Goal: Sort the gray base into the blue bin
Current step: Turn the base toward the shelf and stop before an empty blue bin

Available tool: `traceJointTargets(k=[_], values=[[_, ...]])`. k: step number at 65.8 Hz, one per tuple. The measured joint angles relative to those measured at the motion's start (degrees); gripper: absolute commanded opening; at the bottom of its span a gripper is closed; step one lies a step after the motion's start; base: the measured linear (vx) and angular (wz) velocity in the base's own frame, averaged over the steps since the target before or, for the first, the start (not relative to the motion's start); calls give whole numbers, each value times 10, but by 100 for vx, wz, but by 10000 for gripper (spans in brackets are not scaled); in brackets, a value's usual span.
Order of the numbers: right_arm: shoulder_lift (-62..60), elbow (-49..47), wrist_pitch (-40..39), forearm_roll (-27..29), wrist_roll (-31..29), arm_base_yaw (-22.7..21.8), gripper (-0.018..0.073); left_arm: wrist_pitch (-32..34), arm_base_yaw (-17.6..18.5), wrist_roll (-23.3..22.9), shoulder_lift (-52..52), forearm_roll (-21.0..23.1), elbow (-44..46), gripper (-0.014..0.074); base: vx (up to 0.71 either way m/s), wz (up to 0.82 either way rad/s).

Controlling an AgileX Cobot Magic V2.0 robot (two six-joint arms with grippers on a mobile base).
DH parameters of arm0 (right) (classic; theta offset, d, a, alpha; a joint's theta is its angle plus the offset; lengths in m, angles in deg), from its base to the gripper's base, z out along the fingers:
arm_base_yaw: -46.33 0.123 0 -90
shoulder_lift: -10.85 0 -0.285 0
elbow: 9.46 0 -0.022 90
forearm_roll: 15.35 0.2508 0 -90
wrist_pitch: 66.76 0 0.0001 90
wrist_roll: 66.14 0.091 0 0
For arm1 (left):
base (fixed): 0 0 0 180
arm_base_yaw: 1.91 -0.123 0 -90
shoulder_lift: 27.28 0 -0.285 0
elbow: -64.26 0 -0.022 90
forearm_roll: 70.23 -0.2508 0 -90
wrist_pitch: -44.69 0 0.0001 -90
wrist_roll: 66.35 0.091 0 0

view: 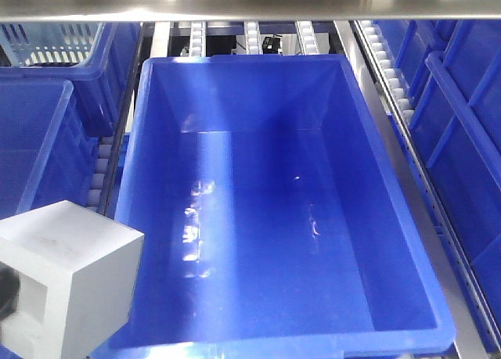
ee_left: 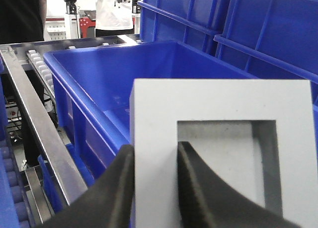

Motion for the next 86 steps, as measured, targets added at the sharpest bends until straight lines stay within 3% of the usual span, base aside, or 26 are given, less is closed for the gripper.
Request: traceJointTargets(k=[86], values=[[0, 0, 0, 0, 0, 0, -9, 11, 0, 0, 0, 0, 0, -6, 1, 0]])
